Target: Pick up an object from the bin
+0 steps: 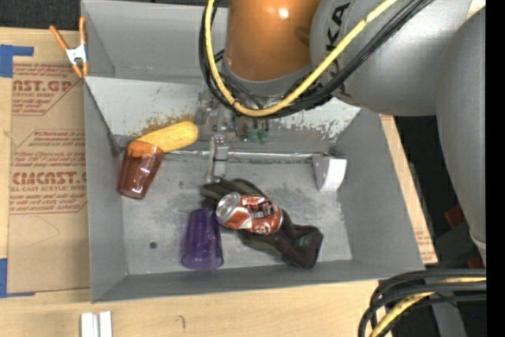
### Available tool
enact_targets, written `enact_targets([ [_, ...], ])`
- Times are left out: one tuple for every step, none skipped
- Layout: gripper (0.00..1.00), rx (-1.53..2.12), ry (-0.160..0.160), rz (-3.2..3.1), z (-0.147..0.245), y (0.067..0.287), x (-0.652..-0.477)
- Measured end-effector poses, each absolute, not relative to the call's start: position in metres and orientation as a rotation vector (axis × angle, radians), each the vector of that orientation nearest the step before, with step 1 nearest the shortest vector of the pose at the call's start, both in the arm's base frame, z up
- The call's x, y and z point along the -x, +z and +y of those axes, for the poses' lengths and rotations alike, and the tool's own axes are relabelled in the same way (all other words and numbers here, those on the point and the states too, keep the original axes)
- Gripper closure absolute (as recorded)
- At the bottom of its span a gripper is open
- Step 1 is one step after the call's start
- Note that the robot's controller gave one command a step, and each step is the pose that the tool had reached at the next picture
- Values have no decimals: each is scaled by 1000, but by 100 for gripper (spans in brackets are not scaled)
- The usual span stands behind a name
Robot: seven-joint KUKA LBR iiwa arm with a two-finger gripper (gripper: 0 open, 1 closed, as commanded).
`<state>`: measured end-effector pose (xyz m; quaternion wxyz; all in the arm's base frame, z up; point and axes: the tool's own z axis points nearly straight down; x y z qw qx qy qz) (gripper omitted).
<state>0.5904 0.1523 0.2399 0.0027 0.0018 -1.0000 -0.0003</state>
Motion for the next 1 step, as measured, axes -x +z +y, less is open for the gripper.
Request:
enact_targets([
  [0, -2, -3, -3144, 151, 245, -592],
])
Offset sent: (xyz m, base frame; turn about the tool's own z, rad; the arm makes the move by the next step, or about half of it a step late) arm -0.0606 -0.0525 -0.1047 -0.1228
